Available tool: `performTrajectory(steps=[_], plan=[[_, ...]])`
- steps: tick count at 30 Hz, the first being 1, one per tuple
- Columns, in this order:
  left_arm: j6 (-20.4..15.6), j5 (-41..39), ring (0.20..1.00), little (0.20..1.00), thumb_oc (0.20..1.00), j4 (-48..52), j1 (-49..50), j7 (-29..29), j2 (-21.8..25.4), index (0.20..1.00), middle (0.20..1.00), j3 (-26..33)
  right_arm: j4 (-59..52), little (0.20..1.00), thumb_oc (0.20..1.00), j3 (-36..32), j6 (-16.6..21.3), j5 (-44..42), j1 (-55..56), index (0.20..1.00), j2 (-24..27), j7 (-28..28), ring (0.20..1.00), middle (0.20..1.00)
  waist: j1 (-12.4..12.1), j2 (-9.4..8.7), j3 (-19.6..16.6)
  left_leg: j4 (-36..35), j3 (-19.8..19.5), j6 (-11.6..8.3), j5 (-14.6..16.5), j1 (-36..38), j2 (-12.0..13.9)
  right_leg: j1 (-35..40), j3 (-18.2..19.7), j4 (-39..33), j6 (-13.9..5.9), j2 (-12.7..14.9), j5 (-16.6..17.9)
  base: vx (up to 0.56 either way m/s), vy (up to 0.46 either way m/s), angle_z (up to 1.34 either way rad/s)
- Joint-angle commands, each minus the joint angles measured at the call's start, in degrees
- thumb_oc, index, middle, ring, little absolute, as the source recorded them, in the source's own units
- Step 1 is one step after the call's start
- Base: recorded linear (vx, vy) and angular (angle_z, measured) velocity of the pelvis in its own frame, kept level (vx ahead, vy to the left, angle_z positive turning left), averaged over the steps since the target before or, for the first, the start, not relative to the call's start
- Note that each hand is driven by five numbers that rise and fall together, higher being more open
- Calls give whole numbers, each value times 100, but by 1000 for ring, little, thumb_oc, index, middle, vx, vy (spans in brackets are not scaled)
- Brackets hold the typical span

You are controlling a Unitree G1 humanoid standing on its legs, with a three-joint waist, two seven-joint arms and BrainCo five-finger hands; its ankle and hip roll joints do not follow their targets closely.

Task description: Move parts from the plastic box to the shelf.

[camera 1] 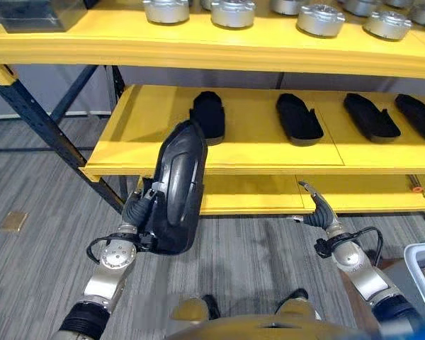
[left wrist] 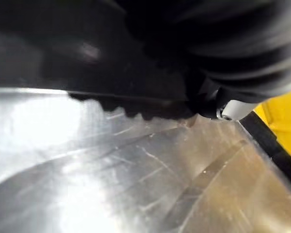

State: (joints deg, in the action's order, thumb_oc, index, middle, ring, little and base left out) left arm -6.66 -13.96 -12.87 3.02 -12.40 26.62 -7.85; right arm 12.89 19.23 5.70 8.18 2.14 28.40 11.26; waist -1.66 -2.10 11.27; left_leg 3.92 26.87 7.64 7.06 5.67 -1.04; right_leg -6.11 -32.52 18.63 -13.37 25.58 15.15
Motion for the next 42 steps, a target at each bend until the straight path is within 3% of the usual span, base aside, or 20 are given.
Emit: performTrajectory(steps=[1,3,5,7,11,16,25,29,30,32,35,40,42], plan=[[-220,-20,200,200,200,705,-260,-64,159,200,200,82,-60,1000,1000,-154,269,99,-211,1000,396,0,1000,1000,40,92,-247,-406,-400,-591,-120,364,116,503,499,-969,119,-1091,-662,208,57,79],[-316,-292,200,200,200,736,-156,-123,8,200,200,-13,18,1000,1000,-204,430,161,-102,1000,384,13,1000,1000,170,42,-264,-670,-553,-712,-233,455,-16,636,745,-1820,311,-1804,-827,257,8,31],[-412,-309,200,200,200,805,-40,-152,-117,200,200,-36,76,1000,1000,-243,539,227,-24,1000,335,144,1000,1000,215,35,-253,-732,-654,-710,-203,469,-114,596,860,-2186,326,-1957,-699,189,-10,-3],[-415,-221,200,200,200,844,15,-188,-143,200,200,-32,80,1000,1000,-280,596,243,32,1000,327,243,1000,1000,275,51,-251,-761,-802,-671,-170,481,-167,540,1083,-2295,307,-1979,-612,168,-19,34],[-420,-215,200,200,200,745,69,-189,-138,200,200,-27,82,1000,1000,-306,634,337,39,1000,313,535,1000,1000,293,79,-270,-649,-731,-670,-113,499,-161,520,1020,-2129,291,-1926,-634,161,-28,9],[-376,-258,200,200,200,782,169,-159,-92,200,200,-13,-64,1000,1000,-334,610,468,62,1000,307,1074,1000,1000,314,148,-309,-343,-573,-685,-8,427,-63,607,930,-1848,441,-1886,-951,248,-54,14],[-381,-370,200,200,200,776,71,-187,-88,200,200,-88,29,1000,1000,-282,401,379,-44,1000,322,1400,1000,1000,386,168,-331,304,-267,-680,274,226,40,687,818,-1525,683,-1893,-1384,176,-64,-2],[-383,-459,200,200,200,835,-60,-311,-46,200,200,-195,7,1000,1000,-338,421,348,-4,1000,439,1484,1000,1000,442,223,-178,1760,-340,-1150,-421,-342,448,789,883,-1287,1026,-1996,-1809,106,-148,3],[-383,-459,200,200,200,835,-62,-312,-47,200,200,-195,8,1000,1000,-338,421,348,-5,1000,439,1484,1000,1000,444,226,-183,1785,-345,-1156,-413,-361,459,780,880,-1282,1031,-2001,-1814,24,-55,-6],[-320,-502,200,200,200,858,-153,-375,-58,200,200,-227,17,1000,1000,-328,371,362,-54,1000,463,1539,1000,1000,517,212,-75,2209,-270,-1235,-560,-570,805,782,950,-1086,1115,-1971,-1974,23,-20,-16],[-213,-558,200,200,200,904,-154,-501,-68,200,200,-208,28,1000,1000,-334,307,335,-135,1000,473,1509,1000,1000,613,207,-60,1667,-50,-1178,-627,-359,1142,797,1010,-958,1173,-1990,-2080,49,99,-14],[-281,-684,200,200,200,991,126,-622,-25,200,200,-105,-209,1000,1000,-346,331,290,40,1000,668,1393,1000,1000,573,180,-120,602,-525,-1588,-1775,-404,1830,971,1263,-1079,1219,-1933,-2141,48,204,-31],[-306,-700,200,200,200,939,142,-652,-51,200,200,-111,-242,1000,1000,-282,314,302,69,1000,708,1433,1000,1000,581,186,-122,507,-577,-1617,-1912,-443,1965,987,1279,-1012,1229,-1843,-2213,8,189,-53]])
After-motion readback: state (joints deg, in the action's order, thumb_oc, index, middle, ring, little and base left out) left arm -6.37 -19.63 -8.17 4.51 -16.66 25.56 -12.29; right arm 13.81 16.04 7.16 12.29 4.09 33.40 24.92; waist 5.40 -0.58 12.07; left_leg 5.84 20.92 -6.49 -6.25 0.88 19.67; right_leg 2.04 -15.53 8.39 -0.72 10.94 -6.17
